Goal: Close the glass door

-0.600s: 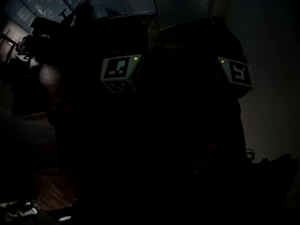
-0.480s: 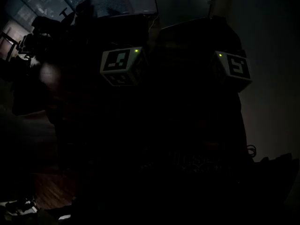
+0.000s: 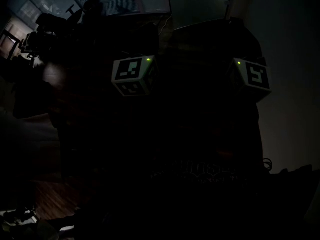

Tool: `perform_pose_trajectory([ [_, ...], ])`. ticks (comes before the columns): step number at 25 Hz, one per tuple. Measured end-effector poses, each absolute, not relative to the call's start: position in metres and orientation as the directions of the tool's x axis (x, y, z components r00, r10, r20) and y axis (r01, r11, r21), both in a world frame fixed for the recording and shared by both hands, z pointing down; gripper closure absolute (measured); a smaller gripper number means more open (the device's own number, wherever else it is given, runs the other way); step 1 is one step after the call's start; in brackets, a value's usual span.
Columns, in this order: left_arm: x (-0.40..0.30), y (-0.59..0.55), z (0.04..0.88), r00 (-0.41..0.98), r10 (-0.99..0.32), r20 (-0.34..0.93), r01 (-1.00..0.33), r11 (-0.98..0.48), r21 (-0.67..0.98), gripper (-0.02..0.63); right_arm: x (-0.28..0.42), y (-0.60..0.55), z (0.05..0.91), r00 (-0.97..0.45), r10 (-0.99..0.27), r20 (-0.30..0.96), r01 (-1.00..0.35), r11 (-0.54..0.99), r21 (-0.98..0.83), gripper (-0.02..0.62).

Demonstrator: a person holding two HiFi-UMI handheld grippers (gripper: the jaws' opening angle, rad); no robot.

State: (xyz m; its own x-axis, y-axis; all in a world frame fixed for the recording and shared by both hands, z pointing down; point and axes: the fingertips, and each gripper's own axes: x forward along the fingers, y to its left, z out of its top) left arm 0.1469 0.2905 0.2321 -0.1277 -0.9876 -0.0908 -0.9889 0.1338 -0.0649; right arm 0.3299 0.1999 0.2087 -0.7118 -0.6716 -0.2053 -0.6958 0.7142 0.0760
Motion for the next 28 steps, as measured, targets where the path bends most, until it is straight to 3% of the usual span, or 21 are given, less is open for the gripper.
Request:
perform_pose_trajectory([
  [28, 0.156, 0.305, 0.233, -0.131, -0.986, -0.105, -0.987, 0.139, -0.074, 0.611, 0.346, 0.195, 0.223, -0.730, -0.659, -0.184, -0.671, 0.742, 0.005, 0.593],
])
